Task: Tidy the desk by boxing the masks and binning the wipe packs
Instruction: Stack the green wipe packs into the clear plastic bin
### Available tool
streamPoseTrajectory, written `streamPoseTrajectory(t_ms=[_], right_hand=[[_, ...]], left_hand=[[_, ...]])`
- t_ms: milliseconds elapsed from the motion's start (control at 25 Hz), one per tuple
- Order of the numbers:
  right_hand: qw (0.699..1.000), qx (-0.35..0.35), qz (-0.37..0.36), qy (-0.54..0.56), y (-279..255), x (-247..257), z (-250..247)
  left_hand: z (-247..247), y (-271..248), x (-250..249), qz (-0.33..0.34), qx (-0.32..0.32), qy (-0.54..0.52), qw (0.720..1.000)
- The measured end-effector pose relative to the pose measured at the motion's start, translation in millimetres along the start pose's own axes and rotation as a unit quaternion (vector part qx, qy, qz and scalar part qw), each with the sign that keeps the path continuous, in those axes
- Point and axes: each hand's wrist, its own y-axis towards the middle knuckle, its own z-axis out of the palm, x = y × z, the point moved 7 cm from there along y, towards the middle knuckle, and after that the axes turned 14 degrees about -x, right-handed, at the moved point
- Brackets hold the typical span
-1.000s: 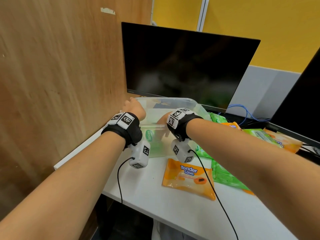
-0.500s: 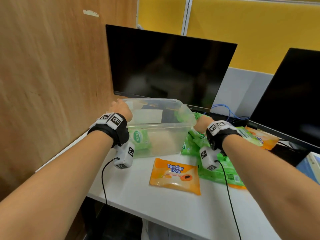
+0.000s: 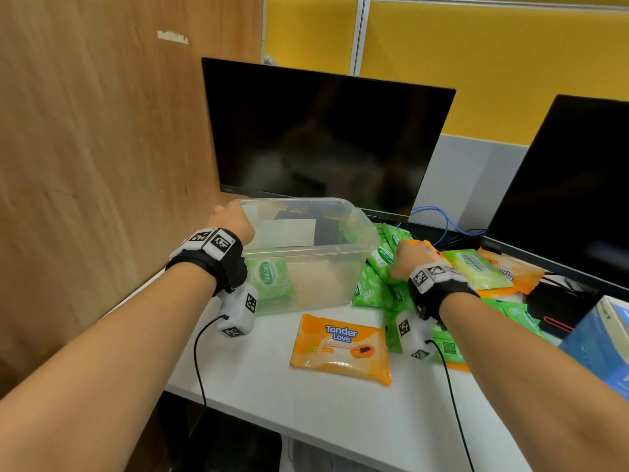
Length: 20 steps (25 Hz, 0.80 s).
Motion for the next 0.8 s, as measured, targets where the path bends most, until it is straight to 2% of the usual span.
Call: streamPoseTrajectory(t_ms=[80, 160, 240, 320, 400, 480, 560, 640, 720, 760, 800], right_hand=[[0.989, -0.050, 0.068, 0.121, 10.7, -10.4, -24.8], [0.957, -0.125, 0.128, 0.230, 18.1, -19.5, -58.1], [0.905, -0.175, 0.180, 0.342, 19.6, -24.5, -88.6], [0.844, -0.230, 0.195, 0.445, 15.9, -15.4, -117.5], [0.784, -0.226, 0.171, 0.553, 11.7, 12.8, -131.5], [0.748, -0.128, 0.133, 0.637, 4.7, 58.3, -123.8], [0.749, 0.028, 0.086, 0.656, -12.7, 110.1, -98.4], [0.778, 0.122, 0.051, 0.614, -27.2, 153.2, -66.8], [0.828, 0.114, 0.046, 0.547, -29.7, 180.2, -48.9], [0.864, 0.089, 0.038, 0.495, -29.9, 189.7, -48.1], [0.905, 0.080, -0.005, 0.418, -30.2, 199.3, -47.3]], left_hand=[[-1.3, -0.3, 0.1, 0.007, -0.002, -0.016, 1.000], [-1.4, -1.9, -1.3, 0.013, 0.004, -0.006, 1.000], [-0.6, -2.2, -1.9, 0.017, 0.014, 0.009, 1.000], [1.2, -0.7, -0.7, 0.014, 0.019, 0.004, 1.000], [0.4, 0.1, 0.4, 0.002, 0.015, -0.023, 1.000], [-2.1, -0.4, 0.8, -0.008, -0.002, -0.058, 0.998], [-4.9, -2.7, 1.0, -0.016, -0.013, -0.073, 0.997], [-5.5, -3.7, -0.6, -0.008, -0.015, -0.057, 0.998], [0.2, 0.4, -0.4, 0.001, 0.000, -0.017, 1.000], [5.6, 4.6, -0.6, 0.005, 0.012, 0.009, 1.000], [11.0, 9.0, 0.3, 0.004, 0.024, 0.036, 0.999]])
